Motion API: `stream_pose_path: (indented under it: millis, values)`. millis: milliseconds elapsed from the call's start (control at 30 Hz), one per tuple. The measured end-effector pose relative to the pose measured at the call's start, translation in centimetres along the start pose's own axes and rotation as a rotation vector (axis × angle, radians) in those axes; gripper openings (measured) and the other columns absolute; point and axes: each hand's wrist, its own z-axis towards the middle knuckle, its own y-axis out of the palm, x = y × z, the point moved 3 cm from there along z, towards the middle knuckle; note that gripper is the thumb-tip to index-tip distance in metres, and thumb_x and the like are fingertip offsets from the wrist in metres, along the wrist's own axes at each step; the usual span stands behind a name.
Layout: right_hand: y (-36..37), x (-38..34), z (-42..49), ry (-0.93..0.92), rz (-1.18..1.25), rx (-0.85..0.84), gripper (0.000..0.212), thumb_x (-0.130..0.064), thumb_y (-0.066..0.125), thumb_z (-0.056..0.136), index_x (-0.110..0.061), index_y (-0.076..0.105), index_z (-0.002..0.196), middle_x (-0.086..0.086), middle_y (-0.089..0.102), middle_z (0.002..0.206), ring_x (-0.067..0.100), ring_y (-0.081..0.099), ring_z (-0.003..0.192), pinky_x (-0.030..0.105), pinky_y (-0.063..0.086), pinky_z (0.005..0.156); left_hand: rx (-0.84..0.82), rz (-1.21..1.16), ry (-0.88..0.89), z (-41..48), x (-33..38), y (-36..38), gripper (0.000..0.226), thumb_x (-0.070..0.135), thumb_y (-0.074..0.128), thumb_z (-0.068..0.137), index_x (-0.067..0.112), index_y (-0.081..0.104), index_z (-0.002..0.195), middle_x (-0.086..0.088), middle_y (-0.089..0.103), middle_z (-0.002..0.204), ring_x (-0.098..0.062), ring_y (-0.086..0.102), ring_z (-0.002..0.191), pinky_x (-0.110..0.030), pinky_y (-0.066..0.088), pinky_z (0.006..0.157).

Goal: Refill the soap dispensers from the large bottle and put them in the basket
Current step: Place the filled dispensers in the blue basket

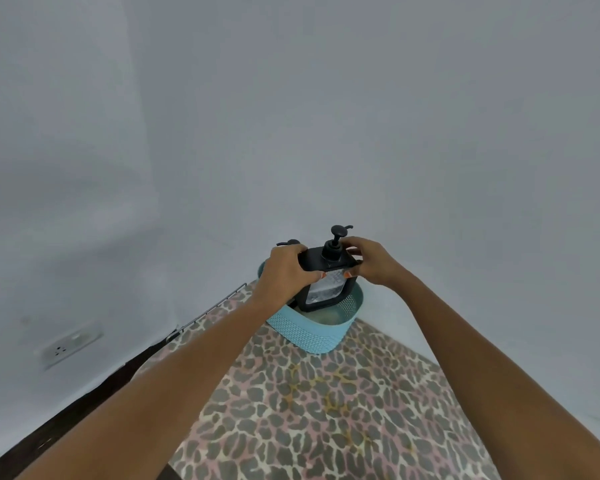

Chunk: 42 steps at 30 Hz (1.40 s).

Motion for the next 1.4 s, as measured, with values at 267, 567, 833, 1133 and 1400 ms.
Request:
stream_pose_path:
  millis: [267, 567, 833, 1133, 1400]
  values:
    - [3.7, 1.6, 2.1, -0.047, -0.171, -0.103, 0.062, 0.012, 0.062, 0.072, -0.006, 0.045, 0.129, 0.016, 0.048, 0.130, 0.030, 0.045, 0.120, 0.041, 0.037, 0.103, 0.012, 0.036, -0.070, -0.5, -3.3, 2.3, 0.031, 0.024, 0.075, 0.068, 0.004, 0.060, 0.087, -0.007, 0.056, 0.086, -0.020, 0.054, 0.078, -0.015, 0.030, 0.053]
    - [6.2, 3.1, 2.8, -0.033, -0.320, -0.100, 0.047, -0.001, 0.053, 0.082, -0.013, 0.042, 0.126, 0.008, 0.050, 0.127, 0.028, 0.047, 0.115, 0.041, 0.039, 0.091, 0.056, 0.162, -0.114, -1.2, -4.9, 3.8, 0.045, 0.030, 0.073, 0.070, 0.001, 0.057, 0.101, -0.016, 0.054, 0.106, -0.025, 0.053, 0.095, -0.022, 0.036, 0.071]
    - [7.2, 3.3, 3.1, -0.052, -0.304, -0.045, 0.050, 0.001, 0.050, 0.082, -0.018, 0.042, 0.128, 0.005, 0.052, 0.128, 0.027, 0.049, 0.114, 0.042, 0.042, 0.090, 0.126, 0.236, -0.094, -1.6, -5.1, 4.5, 0.051, 0.030, 0.072, 0.073, 0.001, 0.050, 0.108, -0.015, 0.049, 0.114, -0.024, 0.048, 0.099, -0.022, 0.037, 0.079]
    - [8.2, 3.4, 2.1, -0.055, -0.235, 0.088, 0.056, 0.005, 0.046, 0.082, -0.021, 0.044, 0.132, 0.005, 0.051, 0.133, 0.025, 0.047, 0.121, 0.030, 0.038, 0.091, 0.063, 0.270, -0.129, -1.4, -5.3, 4.7, 0.039, 0.033, 0.066, 0.080, 0.000, 0.060, 0.100, -0.014, 0.043, 0.120, -0.023, 0.043, 0.105, -0.023, 0.036, 0.084]
    - [7.5, 3.3, 0.0, 0.061, -0.174, 0.113, 0.063, 0.003, 0.042, 0.089, -0.014, 0.019, 0.145, 0.013, 0.039, 0.140, 0.027, 0.043, 0.125, 0.034, 0.036, 0.100, 0.005, 0.220, -0.167, -1.8, -4.5, 4.2, 0.034, 0.026, 0.070, 0.079, -0.003, 0.059, 0.094, -0.016, 0.047, 0.114, -0.028, 0.051, 0.098, -0.029, 0.043, 0.082]
